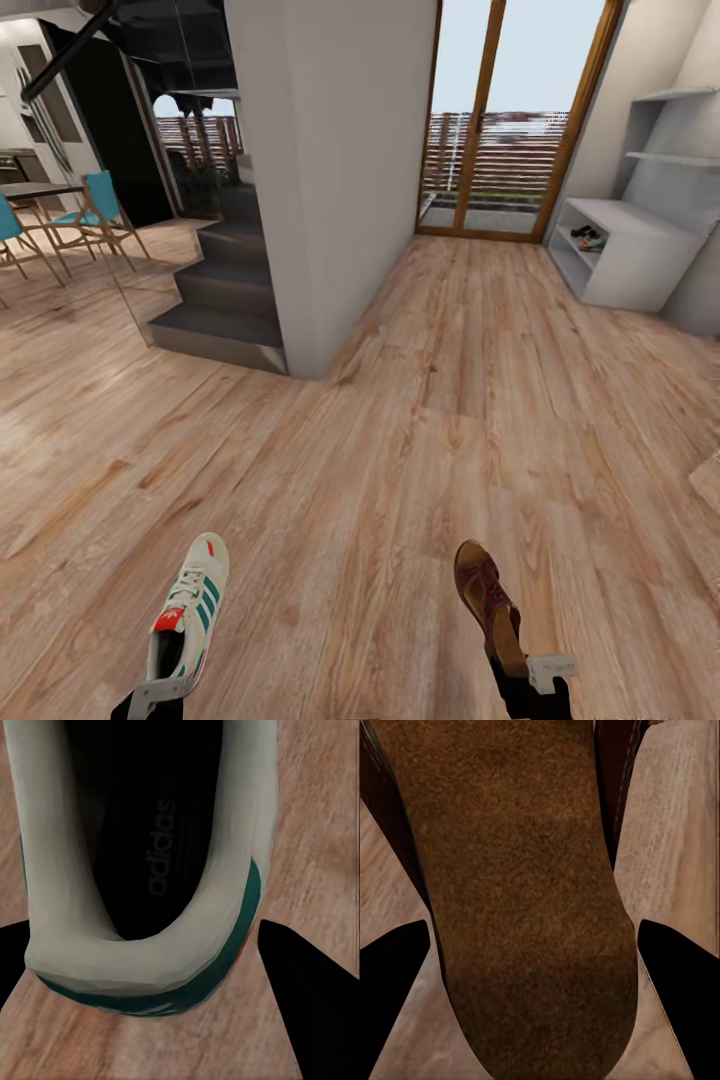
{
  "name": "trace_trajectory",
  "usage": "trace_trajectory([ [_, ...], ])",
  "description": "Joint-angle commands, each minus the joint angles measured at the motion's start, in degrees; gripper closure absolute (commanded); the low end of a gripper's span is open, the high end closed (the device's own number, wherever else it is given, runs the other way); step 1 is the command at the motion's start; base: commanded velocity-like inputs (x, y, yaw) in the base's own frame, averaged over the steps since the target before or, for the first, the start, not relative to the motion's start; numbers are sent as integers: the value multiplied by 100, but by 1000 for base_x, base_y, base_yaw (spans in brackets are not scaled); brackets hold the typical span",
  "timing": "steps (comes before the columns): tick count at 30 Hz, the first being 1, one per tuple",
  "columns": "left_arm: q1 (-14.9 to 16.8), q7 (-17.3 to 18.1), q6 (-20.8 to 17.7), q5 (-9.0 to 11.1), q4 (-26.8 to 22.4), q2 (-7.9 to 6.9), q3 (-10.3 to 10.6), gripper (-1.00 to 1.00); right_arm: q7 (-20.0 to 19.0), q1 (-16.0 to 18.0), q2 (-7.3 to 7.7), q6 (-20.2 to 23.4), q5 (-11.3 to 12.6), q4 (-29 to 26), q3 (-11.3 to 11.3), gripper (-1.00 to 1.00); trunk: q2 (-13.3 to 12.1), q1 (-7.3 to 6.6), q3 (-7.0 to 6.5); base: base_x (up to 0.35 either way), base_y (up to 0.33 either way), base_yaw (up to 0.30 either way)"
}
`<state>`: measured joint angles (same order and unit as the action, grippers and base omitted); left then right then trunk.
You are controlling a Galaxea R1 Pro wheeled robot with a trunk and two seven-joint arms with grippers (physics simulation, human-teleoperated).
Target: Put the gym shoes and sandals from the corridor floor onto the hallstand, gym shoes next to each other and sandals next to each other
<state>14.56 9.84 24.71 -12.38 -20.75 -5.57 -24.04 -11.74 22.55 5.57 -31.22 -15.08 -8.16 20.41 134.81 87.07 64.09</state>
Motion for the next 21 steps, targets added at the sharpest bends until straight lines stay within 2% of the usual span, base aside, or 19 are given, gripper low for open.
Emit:
trace_trajectory([
  [1, 3, 33, 23, -54, 2, 3, -49, 100, -39, 4, -1, -15, -32, 6, 51, 100, -40, -23, -23, 0, 0, -165],
  [5, 3, 28, 25, -49, 1, 3, -49, 100, -39, 4, -1, -15, -33, 7, 51, 100, -200, -111, -127, 0, 0, -165],
  [21, 3, 27, 53, -48, 9, 12, -40, 100, -39, 4, -11, -16, -37, 7, 51, 100, -200, -111, -257, 0, 0, -167],
])
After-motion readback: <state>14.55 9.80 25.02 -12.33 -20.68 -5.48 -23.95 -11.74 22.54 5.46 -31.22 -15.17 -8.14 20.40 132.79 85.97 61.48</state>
